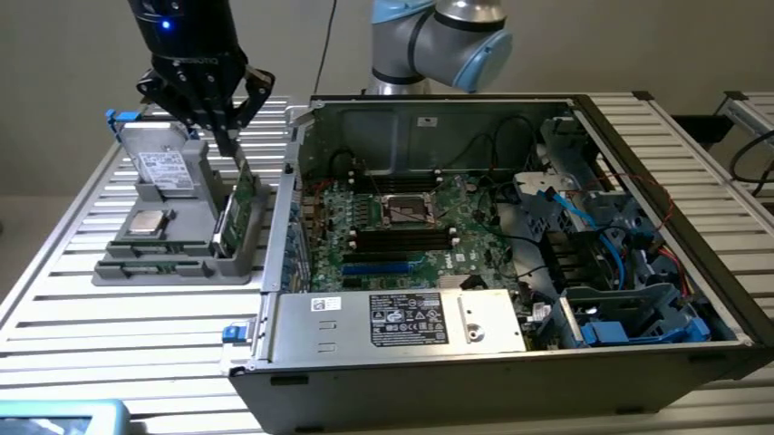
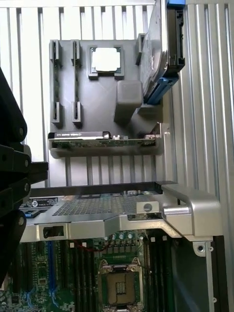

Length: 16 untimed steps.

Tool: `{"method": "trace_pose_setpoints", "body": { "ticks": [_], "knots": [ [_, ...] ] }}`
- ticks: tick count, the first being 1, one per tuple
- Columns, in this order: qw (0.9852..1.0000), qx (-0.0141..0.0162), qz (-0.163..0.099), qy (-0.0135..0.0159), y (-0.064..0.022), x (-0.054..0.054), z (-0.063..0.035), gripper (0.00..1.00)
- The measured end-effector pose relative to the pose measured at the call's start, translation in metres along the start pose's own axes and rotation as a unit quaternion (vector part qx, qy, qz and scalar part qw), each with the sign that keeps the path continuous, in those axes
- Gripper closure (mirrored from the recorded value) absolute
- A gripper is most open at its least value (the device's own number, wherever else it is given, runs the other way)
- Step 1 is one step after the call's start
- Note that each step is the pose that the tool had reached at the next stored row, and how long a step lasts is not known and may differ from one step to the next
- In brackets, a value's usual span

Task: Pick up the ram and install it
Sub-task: 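Reach for the ram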

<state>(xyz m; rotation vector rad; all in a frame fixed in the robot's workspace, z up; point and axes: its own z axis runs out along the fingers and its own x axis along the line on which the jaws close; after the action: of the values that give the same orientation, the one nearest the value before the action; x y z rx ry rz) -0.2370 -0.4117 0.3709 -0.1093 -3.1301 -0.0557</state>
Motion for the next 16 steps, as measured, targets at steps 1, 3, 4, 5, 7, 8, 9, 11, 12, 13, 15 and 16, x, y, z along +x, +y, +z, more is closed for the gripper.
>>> {"method": "trace_pose_setpoints", "body": {
  "ticks": [1,3,4,5,7,8,9,11,12,13,15,16],
  "knots": [
    [1.0000,0.0019,0.000,-0.0001,-0.0005,0.001,0.0001,0.89],
    [1.0000,0.0059,-0.001,-0.0004,-0.0015,0.002,0.0000,0.89],
    [1.0000,0.0085,-0.001,-0.0005,-0.0020,0.002,-0.0001,0.89],
    [0.9999,0.0110,-0.001,-0.0006,-0.0025,0.003,-0.0001,0.89],
    [0.9999,0.0138,-0.001,-0.0008,-0.0030,0.007,0.0008,0.89],
    [0.9999,0.0141,-0.001,-0.0008,-0.0034,0.011,0.0020,0.89],
    [0.9999,0.0143,-0.001,-0.0009,-0.0037,0.014,0.0030,0.89],
    [0.9999,0.0146,-0.001,-0.0009,-0.0044,0.021,0.0053,0.89],
    [0.9999,0.0148,-0.001,-0.0009,-0.0048,0.024,0.0063,0.89],
    [0.9999,0.0149,-0.001,-0.0009,-0.0052,0.028,0.0075,0.89],
    [0.9999,0.0151,-0.002,-0.0009,-0.0059,0.035,0.0098,0.89],
    [0.9999,0.0152,-0.002,-0.0009,-0.0063,0.039,0.0111,0.89]
  ]
}}
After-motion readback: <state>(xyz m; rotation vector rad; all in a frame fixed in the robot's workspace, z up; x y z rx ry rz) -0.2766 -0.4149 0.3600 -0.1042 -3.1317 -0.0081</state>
